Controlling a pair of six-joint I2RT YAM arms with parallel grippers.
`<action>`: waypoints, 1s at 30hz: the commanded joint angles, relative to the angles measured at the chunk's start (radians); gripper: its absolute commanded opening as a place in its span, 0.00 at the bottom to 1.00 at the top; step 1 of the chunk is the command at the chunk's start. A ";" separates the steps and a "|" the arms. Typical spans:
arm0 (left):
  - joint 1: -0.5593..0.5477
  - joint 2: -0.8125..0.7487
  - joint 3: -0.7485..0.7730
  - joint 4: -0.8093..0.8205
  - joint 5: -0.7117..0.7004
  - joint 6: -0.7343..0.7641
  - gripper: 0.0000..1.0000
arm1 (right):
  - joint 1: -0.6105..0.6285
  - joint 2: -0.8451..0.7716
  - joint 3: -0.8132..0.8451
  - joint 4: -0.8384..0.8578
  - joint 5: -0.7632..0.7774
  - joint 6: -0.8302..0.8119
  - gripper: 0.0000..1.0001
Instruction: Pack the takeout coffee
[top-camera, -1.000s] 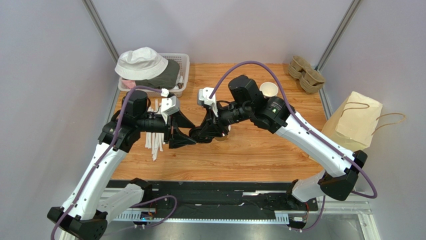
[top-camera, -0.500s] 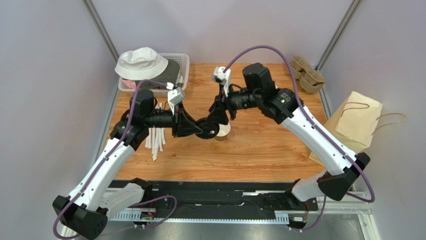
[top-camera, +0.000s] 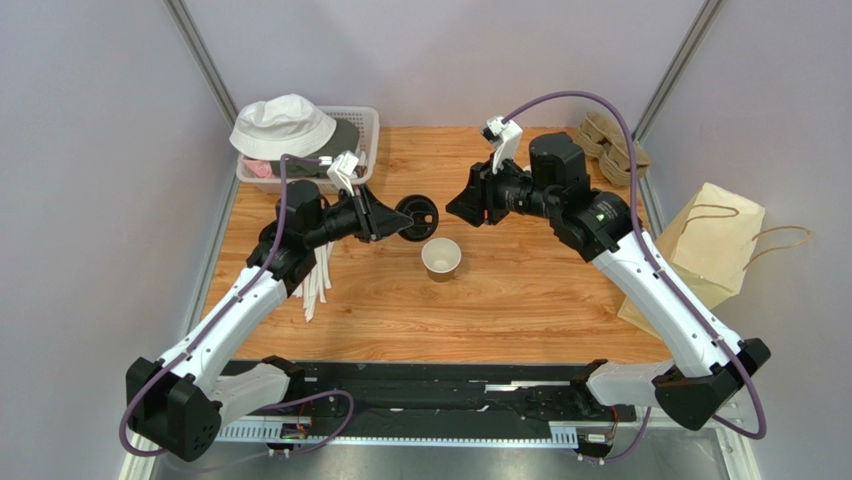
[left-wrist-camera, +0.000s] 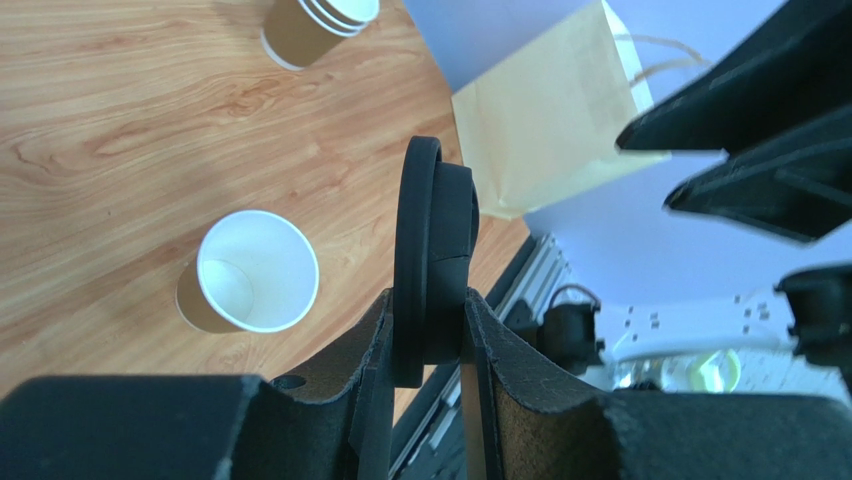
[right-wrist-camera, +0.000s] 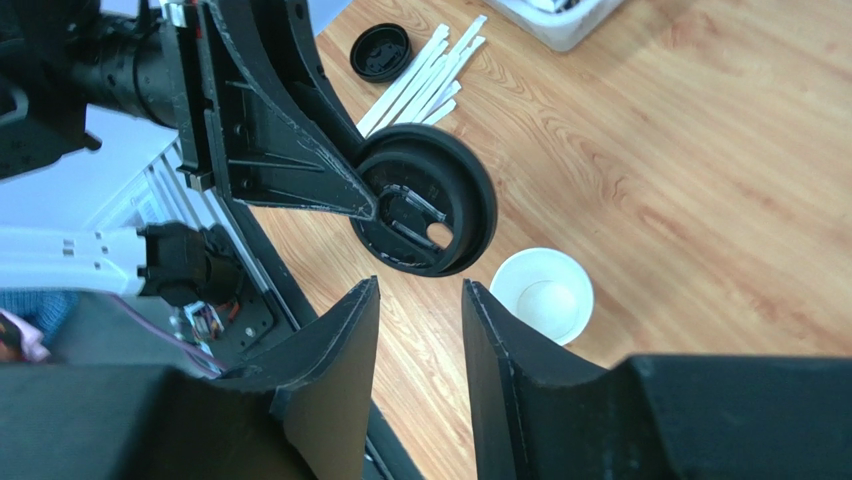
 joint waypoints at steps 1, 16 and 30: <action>0.002 0.035 0.058 0.084 -0.123 -0.137 0.00 | 0.003 0.011 -0.049 0.120 0.114 0.166 0.39; 0.002 0.040 0.064 0.093 -0.166 -0.135 0.00 | 0.010 0.125 -0.041 0.218 0.110 0.309 0.31; 0.002 0.029 0.046 0.118 -0.153 -0.159 0.00 | 0.023 0.174 -0.053 0.235 0.129 0.313 0.30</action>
